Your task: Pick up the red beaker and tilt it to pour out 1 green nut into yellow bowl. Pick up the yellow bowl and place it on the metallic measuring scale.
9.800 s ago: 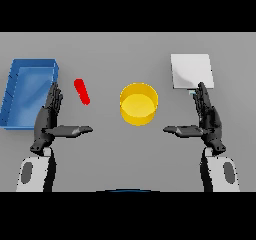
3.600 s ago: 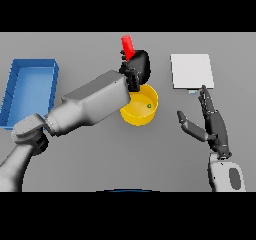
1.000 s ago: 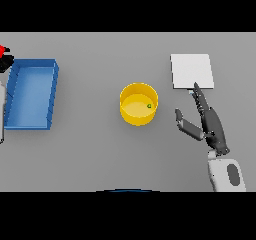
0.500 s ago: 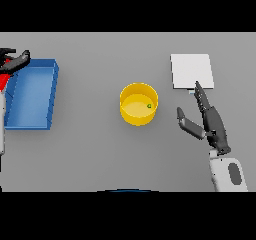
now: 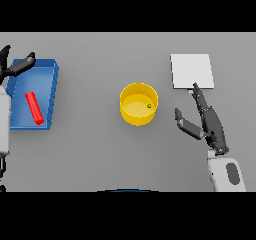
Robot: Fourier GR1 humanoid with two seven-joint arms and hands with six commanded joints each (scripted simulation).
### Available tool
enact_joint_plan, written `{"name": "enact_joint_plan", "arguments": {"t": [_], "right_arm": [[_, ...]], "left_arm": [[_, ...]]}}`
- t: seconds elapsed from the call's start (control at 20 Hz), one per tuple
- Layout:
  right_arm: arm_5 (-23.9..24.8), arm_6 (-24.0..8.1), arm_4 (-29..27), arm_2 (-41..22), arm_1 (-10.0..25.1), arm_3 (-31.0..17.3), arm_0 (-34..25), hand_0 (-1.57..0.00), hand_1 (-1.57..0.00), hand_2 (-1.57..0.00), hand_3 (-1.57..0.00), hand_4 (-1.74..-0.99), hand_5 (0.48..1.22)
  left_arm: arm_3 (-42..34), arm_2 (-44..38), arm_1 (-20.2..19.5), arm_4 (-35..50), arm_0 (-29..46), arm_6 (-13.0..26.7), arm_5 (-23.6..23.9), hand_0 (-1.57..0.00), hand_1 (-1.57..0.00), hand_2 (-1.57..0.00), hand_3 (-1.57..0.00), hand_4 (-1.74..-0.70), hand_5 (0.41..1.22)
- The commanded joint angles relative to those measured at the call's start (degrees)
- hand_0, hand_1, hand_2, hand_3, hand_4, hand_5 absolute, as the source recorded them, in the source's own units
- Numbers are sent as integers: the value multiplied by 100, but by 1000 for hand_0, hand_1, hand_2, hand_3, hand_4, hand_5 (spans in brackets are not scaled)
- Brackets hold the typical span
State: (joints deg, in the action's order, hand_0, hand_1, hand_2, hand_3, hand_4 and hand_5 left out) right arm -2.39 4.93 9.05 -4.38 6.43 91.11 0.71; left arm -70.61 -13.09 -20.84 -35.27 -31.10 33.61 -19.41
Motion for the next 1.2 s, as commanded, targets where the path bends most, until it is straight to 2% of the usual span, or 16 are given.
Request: {"name": "enact_joint_plan", "arguments": {"t": [0.0, 0.05, 0.15, 0.2, 0.25, 0.35, 0.5, 0.55, 0.7, 0.95, 1.05, 1.15], "right_arm": [[5, -53, 20, -17, 14, 67, -36, 1, 1, 1, 1, -1277, 704], [131, -210, 244, -62, 92, 186, -83, 1, 1, 1, 1, -1281, 688], [193, -506, 691, -251, 243, 221, -281, 1, 1, 1, 1, -1222, 662], [2, -479, 625, -265, 347, 132, -473, 1, 1, 1, 1, -1190, 663], [-231, -245, 582, -357, 450, 134, -606, -13, 1, 1, 1, -1167, 672], [-623, -27, 684, -563, 695, 2, -891, -8, 1, 1, 1, -1202, 683], [-936, -20, 1315, -976, 1146, -209, -1420, -3, 1, 1, 1, -1260, 656], [-997, -176, 1444, -1061, 1181, -278, -1594, -3, 1, 1, 1, -1255, 648], [-1205, -2, 2187, -1633, 1471, -514, -2078, -1, 1, 1, 1, -1230, 620], [-1681, 289, 2680, -2204, 1702, -763, -2690, 0, 1, 1, 1, -1231, 625], [-1902, 249, 2845, -2410, 1740, -910, -2924, 1, 1, 1, 1, -1218, 636], [-2030, 363, 2926, -2558, 1755, -1012, -3069, 1, 1, 1, 1, -1210, 641]], "left_arm": [[-45, -47, 31, 51, 44, -12, 40, -53, -45, -40, -25, -730, 661], [-31, -85, 52, 68, -14, 8, 100, -42, -36, -32, -19, -728, 664], [-155, -75, 83, 60, 50, -87, 182, -27, -22, -20, -12, -718, 675], [-159, -89, 99, 75, 44, -96, 202, -21, -18, -16, -9, -716, 682], [-165, -75, 128, 65, 6, -79, 227, -17, -14, -12, -7, -720, 685], [-255, -97, 161, 139, 72, -149, 204, -10, -9, -8, -4, -726, 700], [-270, -121, 125, 124, 70, -136, 220, -5, -4, -3, -2, -739, 709], [-321, -113, 159, 154, 68, -121, 194, -4, -3, -3, -1, -740, 709], [-356, -128, 170, 187, 146, -173, 179, -1, -1, -1, 0, -747, 711], [-332, -147, 173, 228, 142, -278, 177, 0, 0, 0, 1, -755, 716], [-296, -178, 168, 263, 135, -294, 162, 1, 1, 1, 1, -758, 717], [-230, -190, 209, 268, 97, -341, 234, 1, 1, 1, 1, -766, 721]]}}
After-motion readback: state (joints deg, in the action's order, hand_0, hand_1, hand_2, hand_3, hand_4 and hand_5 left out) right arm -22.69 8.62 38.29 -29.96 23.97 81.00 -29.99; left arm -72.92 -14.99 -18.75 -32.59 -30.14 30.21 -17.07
